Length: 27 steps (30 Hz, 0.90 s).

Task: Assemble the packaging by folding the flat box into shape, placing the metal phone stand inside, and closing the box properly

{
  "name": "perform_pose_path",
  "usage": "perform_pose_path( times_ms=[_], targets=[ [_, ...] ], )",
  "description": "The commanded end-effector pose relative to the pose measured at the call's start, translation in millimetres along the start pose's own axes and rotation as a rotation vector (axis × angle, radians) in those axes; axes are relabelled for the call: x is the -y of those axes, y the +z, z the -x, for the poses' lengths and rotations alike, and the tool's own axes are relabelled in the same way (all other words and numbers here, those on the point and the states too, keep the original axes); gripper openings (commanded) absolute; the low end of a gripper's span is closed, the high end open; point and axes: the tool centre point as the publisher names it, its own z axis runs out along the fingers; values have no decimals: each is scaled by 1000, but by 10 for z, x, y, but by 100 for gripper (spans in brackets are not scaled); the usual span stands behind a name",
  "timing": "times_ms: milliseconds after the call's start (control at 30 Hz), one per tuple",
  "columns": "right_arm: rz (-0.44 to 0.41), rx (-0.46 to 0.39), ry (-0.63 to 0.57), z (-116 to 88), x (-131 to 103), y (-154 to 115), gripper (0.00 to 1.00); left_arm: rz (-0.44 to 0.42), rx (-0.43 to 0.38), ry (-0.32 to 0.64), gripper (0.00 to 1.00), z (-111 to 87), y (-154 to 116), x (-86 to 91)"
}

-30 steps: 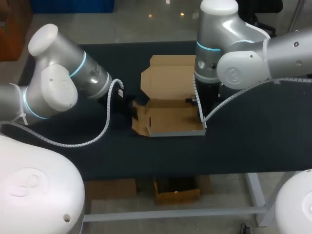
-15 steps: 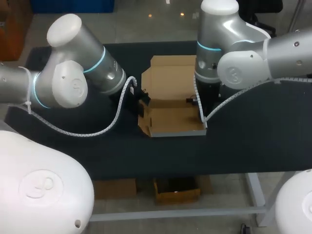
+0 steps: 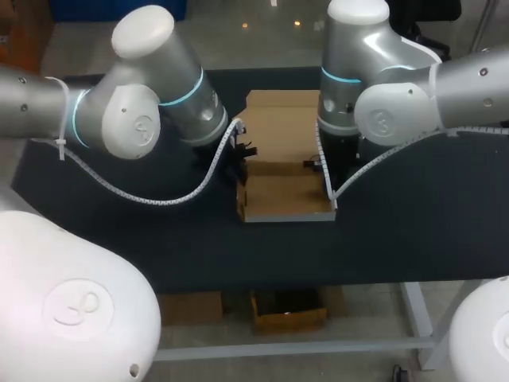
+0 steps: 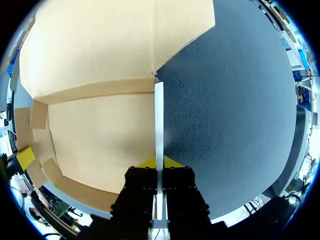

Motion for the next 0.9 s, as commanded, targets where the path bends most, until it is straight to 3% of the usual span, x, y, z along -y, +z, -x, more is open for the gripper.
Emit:
perform_pose_path(
  times_ms=[33,467,900],
  targets=[
    [-4,1,-1,-14,-11,-3,0,6,129,0,25,8,-70,-4],
    [-4,1,-1,-14,-11,-3,0,16,12,-43,29,442,-341,19],
    [-4,1,-1,-14,-11,-3,0,85,-196,3,26,867,-336,72]
  ],
)
